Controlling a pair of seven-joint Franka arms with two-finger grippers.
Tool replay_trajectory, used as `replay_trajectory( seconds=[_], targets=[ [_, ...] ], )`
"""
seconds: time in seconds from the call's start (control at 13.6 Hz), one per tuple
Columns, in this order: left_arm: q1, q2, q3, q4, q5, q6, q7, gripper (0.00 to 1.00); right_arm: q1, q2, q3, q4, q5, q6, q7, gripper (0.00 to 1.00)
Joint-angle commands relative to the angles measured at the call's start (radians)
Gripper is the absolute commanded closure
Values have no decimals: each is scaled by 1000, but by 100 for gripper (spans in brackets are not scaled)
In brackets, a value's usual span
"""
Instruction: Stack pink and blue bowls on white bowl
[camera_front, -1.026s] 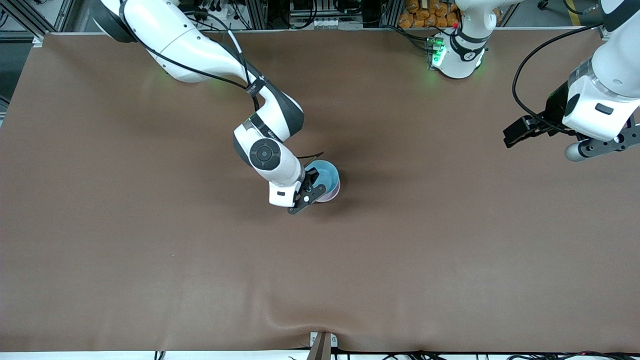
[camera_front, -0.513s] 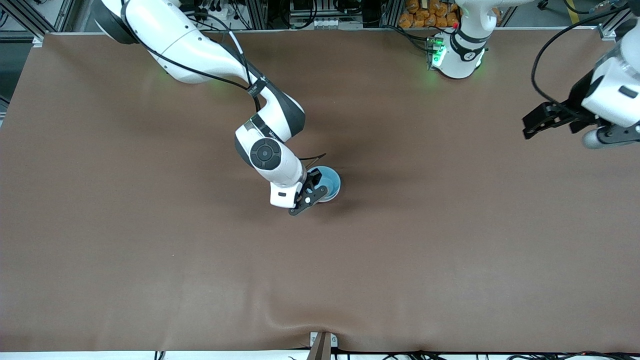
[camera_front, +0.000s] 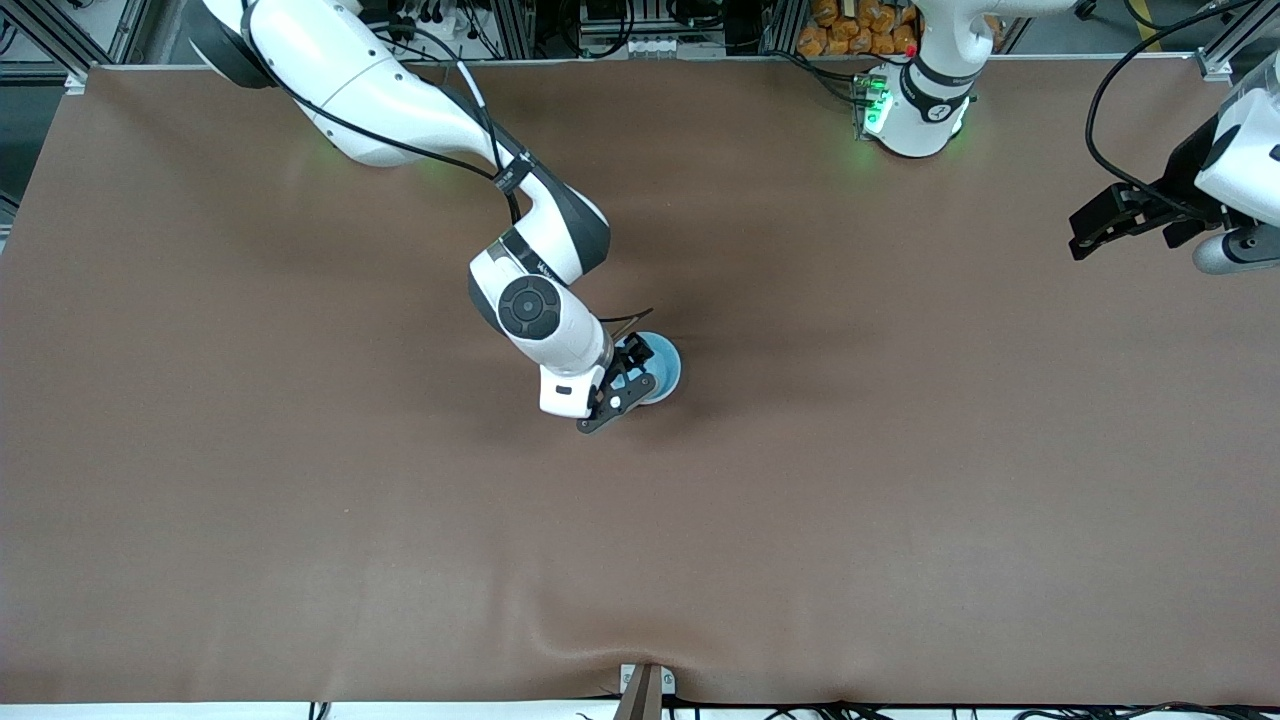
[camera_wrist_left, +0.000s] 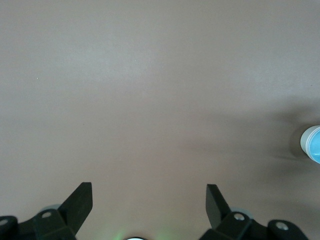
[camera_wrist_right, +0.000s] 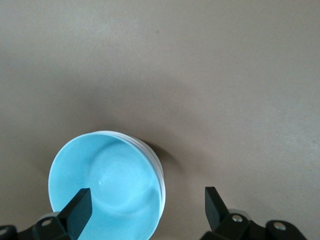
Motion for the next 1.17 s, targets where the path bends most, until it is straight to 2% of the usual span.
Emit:
replay_trajectory(
  seconds=[0.0,0.29,0.66,0.88,1.03,1.1],
  targets=[
    [-5,-28,11,-19,-23,-2,14,0,-88,-41,10,7,-19,-19,18,0],
    [-2,-28,12,-15,-25,2,15,0,-316,-154,16,-13,-18,-75,-46,0],
    [14,-25,21,-13,-48,3,15,0,-550,-344,14,-13,-18,-345,-164,0],
    [31,-23,21,-15,-52,3,18,0,-608,-464,3,-14,-18,-468,-183,0],
    [29,-25,21,-16,-49,3,23,0,-544,-583,-96,-46,-16,-576,-177,0],
    [29,-29,18,-19,-38,3,28,0,-459,-643,-197,-89,-10,-595,-167,0]
  ],
)
